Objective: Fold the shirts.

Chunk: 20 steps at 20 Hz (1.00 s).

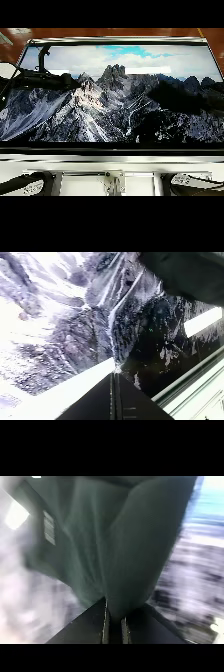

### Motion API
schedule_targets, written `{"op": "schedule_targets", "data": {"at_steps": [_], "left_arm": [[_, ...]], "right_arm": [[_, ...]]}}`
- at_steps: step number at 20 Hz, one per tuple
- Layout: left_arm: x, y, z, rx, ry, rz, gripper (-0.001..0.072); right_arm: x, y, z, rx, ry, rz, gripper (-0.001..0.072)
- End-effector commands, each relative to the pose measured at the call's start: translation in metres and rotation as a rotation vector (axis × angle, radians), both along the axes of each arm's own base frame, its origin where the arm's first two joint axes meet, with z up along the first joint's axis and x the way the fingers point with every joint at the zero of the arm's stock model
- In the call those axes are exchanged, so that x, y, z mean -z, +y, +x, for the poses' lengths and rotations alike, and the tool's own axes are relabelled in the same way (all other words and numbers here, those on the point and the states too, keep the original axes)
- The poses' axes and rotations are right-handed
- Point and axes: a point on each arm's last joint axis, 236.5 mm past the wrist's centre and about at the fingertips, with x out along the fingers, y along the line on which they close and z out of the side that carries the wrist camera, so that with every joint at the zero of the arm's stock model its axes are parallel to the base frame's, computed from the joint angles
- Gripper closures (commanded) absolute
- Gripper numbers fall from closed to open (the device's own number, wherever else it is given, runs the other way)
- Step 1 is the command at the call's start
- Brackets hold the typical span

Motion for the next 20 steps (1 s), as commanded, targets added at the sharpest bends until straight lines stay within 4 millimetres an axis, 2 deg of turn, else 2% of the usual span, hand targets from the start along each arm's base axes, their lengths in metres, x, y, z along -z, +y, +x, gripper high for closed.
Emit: {"op": "schedule_targets", "data": {"at_steps": [1,3,4,8,13,16,17,18,19,20], "left_arm": [[-0.002,-0.015,-0.002,0.018,-0.019,-0.003,0.0663],[-0.001,-0.019,-0.003,0.022,-0.021,-0.004,0.0663],[-0.001,-0.021,-0.003,0.026,-0.021,-0.004,0.0663],[-0.002,-0.022,-0.002,0.023,-0.027,-0.005,0.0663],[-0.002,-0.022,-0.002,0.023,-0.027,-0.005,0.0663],[-0.002,-0.022,-0.002,0.024,-0.027,-0.004,0.0663],[-0.002,-0.022,-0.002,0.027,-0.032,-0.002,0.0662],[-0.002,-0.021,-0.002,0.030,-0.035,0.000,0.0662],[-0.002,-0.021,-0.002,0.029,-0.035,0.000,0.0662],[-0.001,-0.021,-0.003,0.030,-0.033,0.000,0.0662]], "right_arm": [[0.020,-0.076,-0.120,0.234,0.274,-0.056,0.0657],[0.036,-0.075,-0.165,0.339,0.356,-0.003,0.0657],[0.046,-0.068,-0.184,0.376,0.380,0.026,0.0657],[0.081,-0.031,-0.237,0.444,0.463,0.077,0.0657],[0.104,0.007,-0.257,0.481,0.494,0.130,0.0657],[0.102,0.007,-0.263,0.484,0.506,0.105,0.0646],[0.100,0.005,-0.269,0.475,0.524,0.078,0.0557],[0.098,0.005,-0.276,0.460,0.545,0.057,0.0315],[0.092,0.004,-0.284,0.423,0.571,0.033,0.0154],[0.081,0.003,-0.291,0.381,0.595,0.012,0.0152]]}}
